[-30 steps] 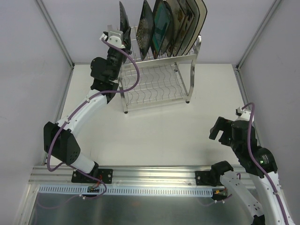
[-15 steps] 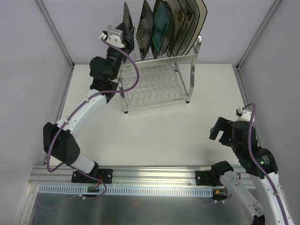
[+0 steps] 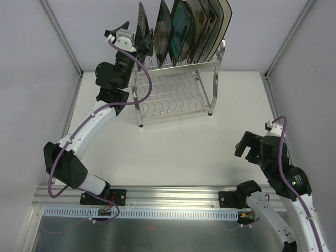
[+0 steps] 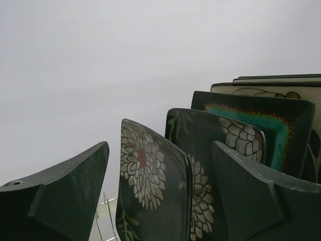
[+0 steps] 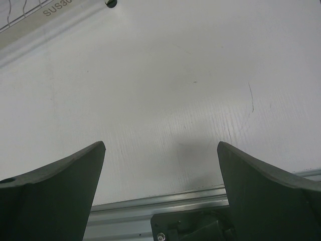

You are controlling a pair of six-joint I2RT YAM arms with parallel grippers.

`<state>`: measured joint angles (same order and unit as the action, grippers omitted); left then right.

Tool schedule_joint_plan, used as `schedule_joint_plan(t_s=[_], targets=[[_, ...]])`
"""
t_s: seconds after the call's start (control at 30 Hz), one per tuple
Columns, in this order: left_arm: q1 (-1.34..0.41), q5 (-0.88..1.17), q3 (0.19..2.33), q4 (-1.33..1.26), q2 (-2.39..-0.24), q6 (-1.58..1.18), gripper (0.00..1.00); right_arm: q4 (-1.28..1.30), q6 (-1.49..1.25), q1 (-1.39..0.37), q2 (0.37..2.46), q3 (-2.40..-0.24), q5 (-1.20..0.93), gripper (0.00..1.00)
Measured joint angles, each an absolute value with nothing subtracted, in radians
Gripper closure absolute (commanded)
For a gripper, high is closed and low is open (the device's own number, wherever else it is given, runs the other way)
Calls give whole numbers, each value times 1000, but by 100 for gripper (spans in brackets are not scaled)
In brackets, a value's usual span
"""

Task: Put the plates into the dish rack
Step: Insert the plate into the dish rack

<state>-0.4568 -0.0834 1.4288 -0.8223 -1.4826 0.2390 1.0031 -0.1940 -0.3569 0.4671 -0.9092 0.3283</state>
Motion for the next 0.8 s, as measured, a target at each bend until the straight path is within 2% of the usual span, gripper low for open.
schedule_joint_plan(t_s=[0.27, 0.8], targets=[[-457, -78, 1430, -756, -1428, 239, 1, 1003, -194, -357, 467, -910, 328, 0], [-457, -125, 1431, -432, -1220, 224, 1, 1002, -121, -357, 484, -1012, 319, 1]])
